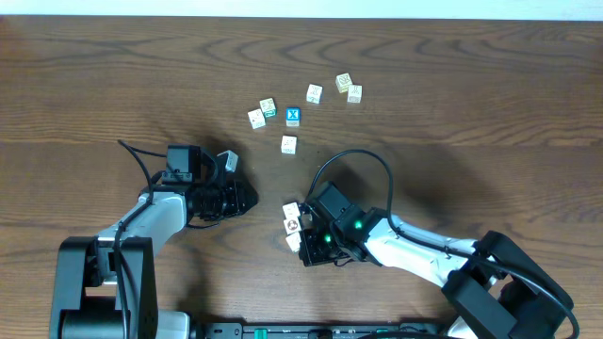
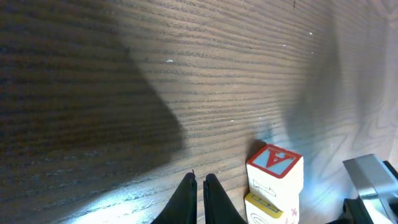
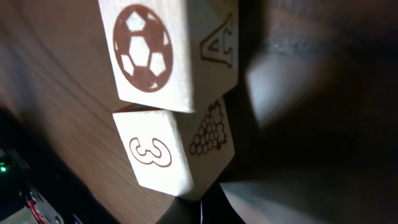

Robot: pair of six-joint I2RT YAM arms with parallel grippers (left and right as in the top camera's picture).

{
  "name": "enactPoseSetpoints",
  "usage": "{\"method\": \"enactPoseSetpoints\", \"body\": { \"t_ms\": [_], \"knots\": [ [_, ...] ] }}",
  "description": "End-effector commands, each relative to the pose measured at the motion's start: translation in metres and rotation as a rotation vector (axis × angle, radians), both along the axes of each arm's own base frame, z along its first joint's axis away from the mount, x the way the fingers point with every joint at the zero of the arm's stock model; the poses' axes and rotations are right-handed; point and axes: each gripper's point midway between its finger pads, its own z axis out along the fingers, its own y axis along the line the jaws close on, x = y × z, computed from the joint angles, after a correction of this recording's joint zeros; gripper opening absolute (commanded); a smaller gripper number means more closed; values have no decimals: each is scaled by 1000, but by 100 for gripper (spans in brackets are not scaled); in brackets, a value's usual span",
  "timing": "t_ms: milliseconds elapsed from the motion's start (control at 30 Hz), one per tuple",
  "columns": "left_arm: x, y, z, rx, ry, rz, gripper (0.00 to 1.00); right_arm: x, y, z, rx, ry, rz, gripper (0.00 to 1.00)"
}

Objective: Lift 3 blocks

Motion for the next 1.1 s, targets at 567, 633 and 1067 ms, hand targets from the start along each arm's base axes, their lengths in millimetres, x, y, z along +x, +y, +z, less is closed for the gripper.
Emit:
{"method": "enactPoseSetpoints", "body": {
  "t_ms": [567, 633, 1067],
  "knots": [
    [1, -2, 1, -7, -14, -22, 7, 10, 3, 0, 19, -16, -38, 1],
    [1, -2, 1, -7, -14, -21, 8, 10, 3, 0, 19, -12, -45, 1],
    [1, -2, 1, -7, -14, -22, 7, 11, 8, 3, 36, 0, -74, 1]
  ]
}}
